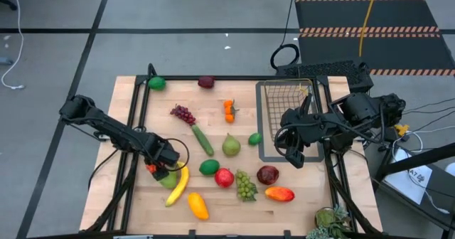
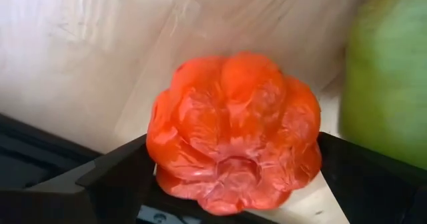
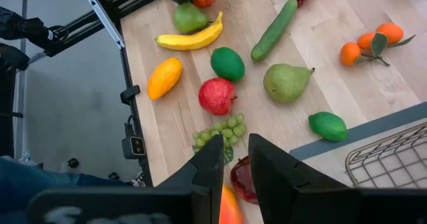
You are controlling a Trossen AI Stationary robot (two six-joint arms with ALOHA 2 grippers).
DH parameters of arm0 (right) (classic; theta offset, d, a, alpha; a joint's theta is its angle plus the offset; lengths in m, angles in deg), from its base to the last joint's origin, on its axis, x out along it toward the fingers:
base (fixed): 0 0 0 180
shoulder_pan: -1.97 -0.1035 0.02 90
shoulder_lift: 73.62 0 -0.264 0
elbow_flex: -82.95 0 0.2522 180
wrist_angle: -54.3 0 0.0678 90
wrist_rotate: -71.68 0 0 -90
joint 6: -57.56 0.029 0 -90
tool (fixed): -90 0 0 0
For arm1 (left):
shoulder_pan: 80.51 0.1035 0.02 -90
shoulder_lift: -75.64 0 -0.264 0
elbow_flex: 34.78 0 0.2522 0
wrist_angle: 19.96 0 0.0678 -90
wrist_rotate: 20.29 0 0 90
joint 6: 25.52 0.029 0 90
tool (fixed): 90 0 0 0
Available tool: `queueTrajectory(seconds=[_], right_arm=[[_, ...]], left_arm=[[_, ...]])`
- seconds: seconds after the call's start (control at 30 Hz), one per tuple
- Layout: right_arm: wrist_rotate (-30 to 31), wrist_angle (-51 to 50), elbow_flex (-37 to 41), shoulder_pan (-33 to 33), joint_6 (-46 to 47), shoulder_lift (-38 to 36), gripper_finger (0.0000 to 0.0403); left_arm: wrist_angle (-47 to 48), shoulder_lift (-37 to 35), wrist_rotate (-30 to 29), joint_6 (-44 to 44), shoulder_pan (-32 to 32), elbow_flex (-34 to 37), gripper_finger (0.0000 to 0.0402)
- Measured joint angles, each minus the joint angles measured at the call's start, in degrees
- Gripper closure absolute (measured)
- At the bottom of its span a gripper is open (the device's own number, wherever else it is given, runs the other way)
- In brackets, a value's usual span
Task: Build produce basket
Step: Put the orange pumpkin into the wire basket
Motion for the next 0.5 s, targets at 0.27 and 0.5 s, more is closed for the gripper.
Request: queueTrajectory(seconds=[0.27,0.5], right_arm=[[0.1,-1.7,0.0,0.0,-0.2,0.0,0.0339],[2.0,-1.9,0.0,0.0,-1.5,0.0,0.0339]], left_arm=[[-0.1,0.0,0.2,-1.5,0.0,1.0,0.0019],[-0.2,0.0,0.7,-1.2,0.0,1.0,0.0062]])
